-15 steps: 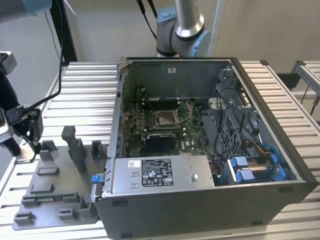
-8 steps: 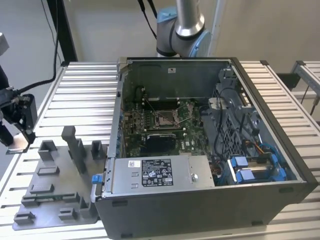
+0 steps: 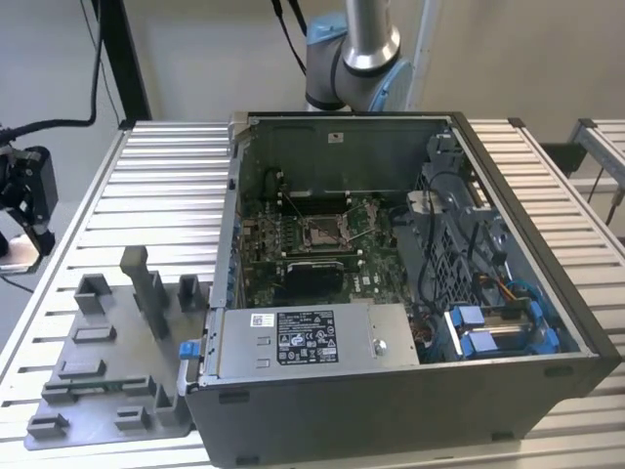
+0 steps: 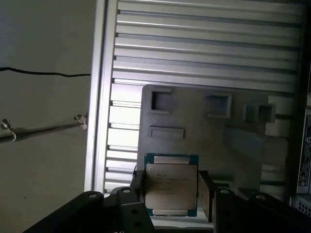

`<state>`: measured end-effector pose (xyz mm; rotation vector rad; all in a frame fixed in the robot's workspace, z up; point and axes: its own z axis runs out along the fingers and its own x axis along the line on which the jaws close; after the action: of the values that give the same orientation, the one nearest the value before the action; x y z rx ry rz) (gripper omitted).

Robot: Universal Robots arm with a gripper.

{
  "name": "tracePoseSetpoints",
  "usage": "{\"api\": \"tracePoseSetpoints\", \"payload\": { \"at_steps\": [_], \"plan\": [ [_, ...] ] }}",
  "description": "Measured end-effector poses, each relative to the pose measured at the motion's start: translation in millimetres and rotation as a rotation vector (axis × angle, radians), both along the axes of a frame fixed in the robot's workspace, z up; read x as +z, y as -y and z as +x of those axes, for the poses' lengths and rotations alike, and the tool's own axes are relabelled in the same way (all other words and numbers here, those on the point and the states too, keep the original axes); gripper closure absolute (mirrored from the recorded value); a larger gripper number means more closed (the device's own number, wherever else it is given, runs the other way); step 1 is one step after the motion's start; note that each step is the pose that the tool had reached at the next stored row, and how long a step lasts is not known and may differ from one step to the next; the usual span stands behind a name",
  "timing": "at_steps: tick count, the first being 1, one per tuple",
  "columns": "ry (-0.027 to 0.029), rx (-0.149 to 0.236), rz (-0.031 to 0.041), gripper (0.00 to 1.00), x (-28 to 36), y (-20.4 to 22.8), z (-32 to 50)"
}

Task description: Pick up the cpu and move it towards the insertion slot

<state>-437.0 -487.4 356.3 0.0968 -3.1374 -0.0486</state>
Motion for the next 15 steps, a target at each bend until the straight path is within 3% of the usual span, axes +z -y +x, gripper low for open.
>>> {"api": "tracePoseSetpoints", "payload": {
  "at_steps": [15],
  "plan": [
    [0.0002,0.000,0.0001,1.00,68.0,-0.1,0.0]
  ]
}}
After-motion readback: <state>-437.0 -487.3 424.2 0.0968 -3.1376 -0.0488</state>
